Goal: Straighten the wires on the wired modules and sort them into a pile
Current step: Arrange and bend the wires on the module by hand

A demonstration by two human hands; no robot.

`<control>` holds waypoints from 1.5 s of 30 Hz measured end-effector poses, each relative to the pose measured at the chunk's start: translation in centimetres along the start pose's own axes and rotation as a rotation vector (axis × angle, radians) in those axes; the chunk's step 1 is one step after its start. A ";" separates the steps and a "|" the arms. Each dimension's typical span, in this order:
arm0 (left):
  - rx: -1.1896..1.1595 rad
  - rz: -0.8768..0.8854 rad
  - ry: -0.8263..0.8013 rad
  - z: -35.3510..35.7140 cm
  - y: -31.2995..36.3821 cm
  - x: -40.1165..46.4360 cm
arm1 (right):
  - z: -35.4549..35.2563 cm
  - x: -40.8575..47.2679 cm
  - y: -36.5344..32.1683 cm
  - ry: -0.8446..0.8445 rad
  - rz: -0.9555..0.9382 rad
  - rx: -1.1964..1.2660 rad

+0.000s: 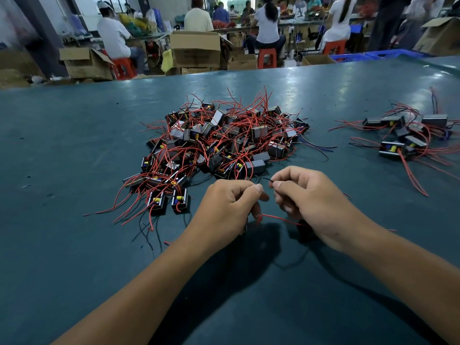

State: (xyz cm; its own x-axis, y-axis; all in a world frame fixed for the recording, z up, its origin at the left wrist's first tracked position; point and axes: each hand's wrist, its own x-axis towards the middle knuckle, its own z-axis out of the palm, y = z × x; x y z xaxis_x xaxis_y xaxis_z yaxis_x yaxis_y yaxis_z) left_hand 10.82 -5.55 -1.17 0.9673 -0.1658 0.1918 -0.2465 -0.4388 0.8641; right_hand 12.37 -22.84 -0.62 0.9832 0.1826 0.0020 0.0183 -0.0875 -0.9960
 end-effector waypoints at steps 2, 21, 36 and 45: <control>-0.034 -0.005 -0.009 0.1 0.1 0.0 | 0.1 -0.1 0.0 -0.002 -0.017 0.030; -0.082 -0.022 -0.035 0.4 0.7 -0.5 | 0.9 -0.3 0.6 0.014 -0.073 0.153; -0.054 -0.009 -0.032 0.6 0.6 -0.5 | 1.0 -0.3 0.9 0.012 -0.109 0.165; -0.027 0.015 -0.033 0.8 0.7 -0.6 | 1.0 -0.4 0.9 0.024 -0.134 0.173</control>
State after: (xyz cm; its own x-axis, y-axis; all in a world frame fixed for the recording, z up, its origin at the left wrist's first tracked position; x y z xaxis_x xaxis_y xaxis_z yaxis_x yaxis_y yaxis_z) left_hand 10.05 -6.43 -1.06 0.9610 -0.2016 0.1894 -0.2587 -0.4120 0.8737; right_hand 11.80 -22.04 -1.62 0.9780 0.1580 0.1359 0.1201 0.1054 -0.9871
